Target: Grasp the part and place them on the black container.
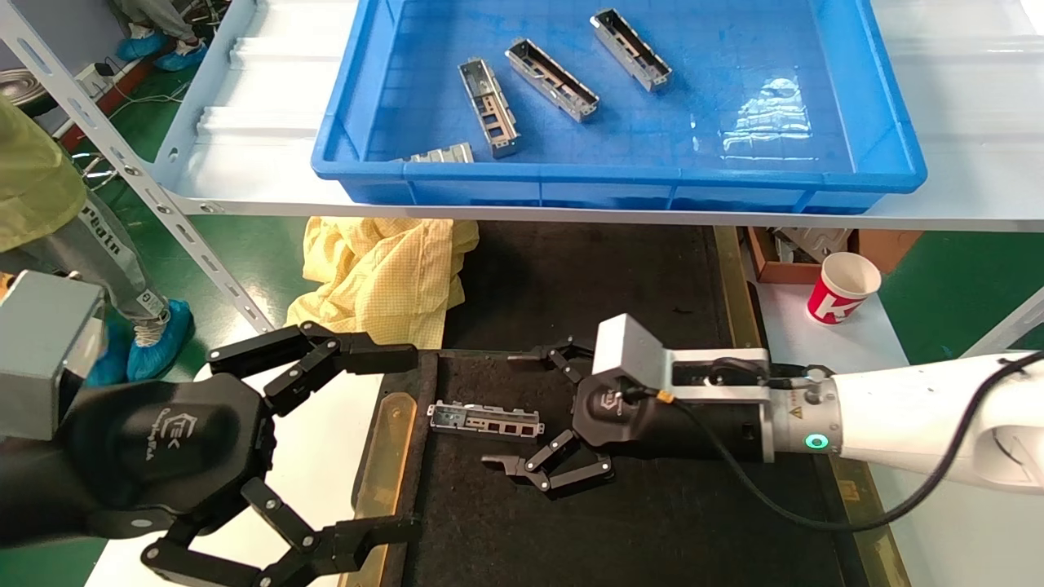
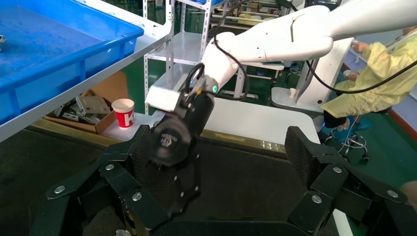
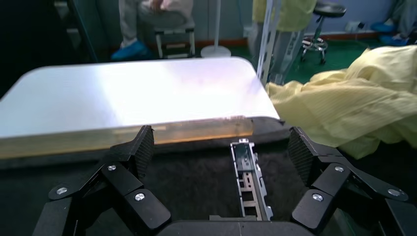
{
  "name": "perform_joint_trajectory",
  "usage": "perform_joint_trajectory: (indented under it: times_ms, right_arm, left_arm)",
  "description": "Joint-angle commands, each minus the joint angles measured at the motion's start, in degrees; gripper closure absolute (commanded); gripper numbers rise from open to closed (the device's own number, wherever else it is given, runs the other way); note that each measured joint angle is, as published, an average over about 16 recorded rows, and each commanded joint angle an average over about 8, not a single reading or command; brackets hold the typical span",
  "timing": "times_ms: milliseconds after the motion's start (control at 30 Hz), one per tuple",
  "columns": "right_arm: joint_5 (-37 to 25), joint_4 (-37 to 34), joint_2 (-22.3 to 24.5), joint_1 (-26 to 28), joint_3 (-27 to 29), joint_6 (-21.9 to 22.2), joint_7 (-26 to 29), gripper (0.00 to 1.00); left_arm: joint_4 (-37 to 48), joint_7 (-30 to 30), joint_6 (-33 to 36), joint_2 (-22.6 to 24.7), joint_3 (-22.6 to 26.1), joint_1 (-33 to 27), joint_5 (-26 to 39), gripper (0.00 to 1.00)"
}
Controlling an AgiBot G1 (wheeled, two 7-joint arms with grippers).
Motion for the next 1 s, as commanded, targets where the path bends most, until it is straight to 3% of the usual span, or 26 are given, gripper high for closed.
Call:
perform_joint_trajectory:
  times_ms: [33,1000]
  right_arm:
    - [0.3,2.2,1.3,-1.1,1.5,-0.2,1.3,0.0]
    - [5.1,34.0,20.7,-16.3,23.7,-3.8,20.8,0.0]
  left_arm:
    - [0.0,0.0,0.0,0.0,0.0,0.0,0.0,0.0]
    - [0.0,0.0,0.0,0.0,0.0,0.0,0.0,0.0]
